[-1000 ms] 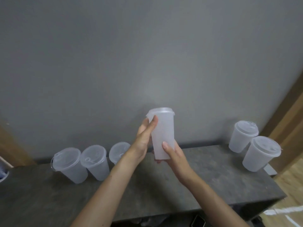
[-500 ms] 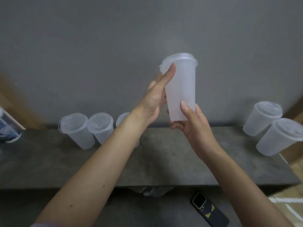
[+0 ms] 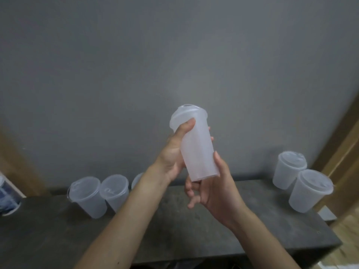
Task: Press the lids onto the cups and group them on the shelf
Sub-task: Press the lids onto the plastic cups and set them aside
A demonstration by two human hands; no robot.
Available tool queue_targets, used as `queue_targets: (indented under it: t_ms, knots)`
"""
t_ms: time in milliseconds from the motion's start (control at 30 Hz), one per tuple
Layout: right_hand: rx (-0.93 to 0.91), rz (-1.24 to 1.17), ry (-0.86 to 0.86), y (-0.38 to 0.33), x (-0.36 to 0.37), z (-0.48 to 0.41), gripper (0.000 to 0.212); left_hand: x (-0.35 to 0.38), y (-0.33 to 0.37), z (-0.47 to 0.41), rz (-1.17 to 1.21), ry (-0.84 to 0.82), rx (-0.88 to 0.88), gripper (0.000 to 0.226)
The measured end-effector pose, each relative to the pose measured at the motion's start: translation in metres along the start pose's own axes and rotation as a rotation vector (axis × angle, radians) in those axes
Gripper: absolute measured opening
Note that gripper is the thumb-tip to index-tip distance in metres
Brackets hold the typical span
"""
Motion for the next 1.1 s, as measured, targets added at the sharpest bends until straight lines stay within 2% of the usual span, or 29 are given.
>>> queue_targets:
  t_ms: [100, 133, 233, 300, 433, 533, 633, 767, 867, 933, 1000, 1100]
  knots:
    - [-0.035, 0.08, 0.111, -0.005, 0.0, -0.001, 0.079, 0.001, 0.012, 0.001, -0.119, 0.088, 0.123, 0.066]
    - [-0.022, 0.065, 0.116, -0.006, 0.001, 0.0, 0.08, 0.002, 0.014, 0.002, -0.131, 0.055, 0.11, 0.064]
    - [0.052, -0.045, 0.041, -0.01, 0.011, 0.011, 0.079, 0.008, 0.017, 0.01, -0.067, -0.071, -0.08, 0.049]
    - [0.061, -0.081, -0.02, -0.013, 0.018, 0.015, 0.078, 0.009, 0.019, 0.01, -0.045, -0.061, -0.127, 0.053]
    - [0.055, -0.06, -0.03, -0.016, 0.023, 0.016, 0.081, 0.012, 0.027, 0.015, -0.033, -0.035, -0.112, 0.071]
    - [0.102, -0.138, -0.074, -0.021, 0.032, 0.023, 0.076, 0.017, 0.026, 0.02, 0.073, -0.037, -0.189, 0.056]
    - [0.16, -0.197, -0.066, -0.029, 0.041, 0.025, 0.066, 0.021, 0.02, 0.019, 0.165, 0.047, -0.259, 0.059]
    - [0.179, -0.03, -0.005, -0.036, 0.041, 0.027, 0.074, 0.021, 0.021, 0.021, 0.131, 0.076, -0.285, 0.061]
    - [0.189, 0.065, -0.018, -0.036, 0.032, 0.026, 0.074, 0.014, 0.026, 0.022, 0.076, 0.09, -0.192, 0.072]
    - [0.241, -0.153, -0.196, -0.032, 0.033, 0.026, 0.071, 0.015, 0.031, 0.023, 0.152, 0.028, -0.087, 0.074]
    - [0.259, -0.318, -0.345, -0.03, 0.033, 0.027, 0.071, 0.02, 0.033, 0.026, 0.228, -0.051, -0.058, 0.063]
    - [0.209, -0.184, -0.31, -0.021, 0.033, 0.025, 0.078, 0.019, 0.036, 0.025, 0.12, -0.005, -0.021, 0.063]
Point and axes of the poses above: each hand's wrist, its own z-axis away from the middle knuckle, its own x-axis out of the palm, y = z × x, the point moved 4 cm from there along -z, towards the middle knuckle, and after that the axes turned 5 degrees about y, right-handed, at the moved point
